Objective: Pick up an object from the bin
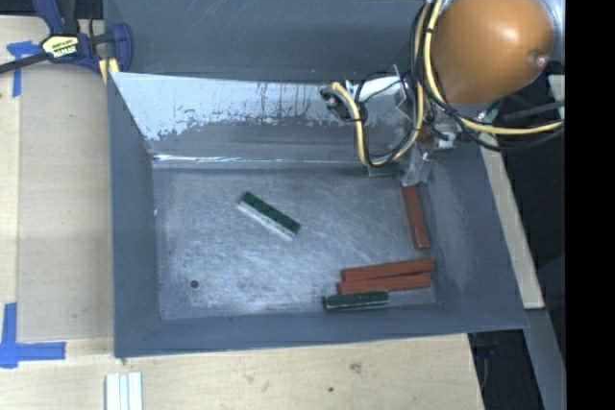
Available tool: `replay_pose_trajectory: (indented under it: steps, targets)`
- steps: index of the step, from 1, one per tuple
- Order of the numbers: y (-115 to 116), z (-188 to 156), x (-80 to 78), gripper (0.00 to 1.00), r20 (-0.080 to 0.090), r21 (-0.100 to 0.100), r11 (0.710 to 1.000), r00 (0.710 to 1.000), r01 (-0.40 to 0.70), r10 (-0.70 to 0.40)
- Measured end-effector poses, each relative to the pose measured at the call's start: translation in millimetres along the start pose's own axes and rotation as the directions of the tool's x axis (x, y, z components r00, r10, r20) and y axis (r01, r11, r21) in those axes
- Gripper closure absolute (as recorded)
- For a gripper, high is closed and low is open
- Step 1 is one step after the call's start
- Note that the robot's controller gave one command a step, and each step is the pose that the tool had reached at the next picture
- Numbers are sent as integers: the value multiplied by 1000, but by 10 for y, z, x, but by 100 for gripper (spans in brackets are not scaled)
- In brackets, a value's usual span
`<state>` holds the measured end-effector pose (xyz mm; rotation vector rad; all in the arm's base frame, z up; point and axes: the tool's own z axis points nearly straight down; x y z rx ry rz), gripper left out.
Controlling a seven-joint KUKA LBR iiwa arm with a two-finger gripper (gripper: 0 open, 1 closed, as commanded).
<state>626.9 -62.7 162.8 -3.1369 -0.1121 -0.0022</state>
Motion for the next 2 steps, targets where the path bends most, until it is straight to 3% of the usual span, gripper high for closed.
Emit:
replay_pose_trajectory:
  steps: [1, 2]
  targets:
    - [-263, -1722, -257, 100, -4, -1, 1000, 1000, -17, 17]
    - [-289, -626, -32, 100, 10, 2, 996, 996, 87, -87]
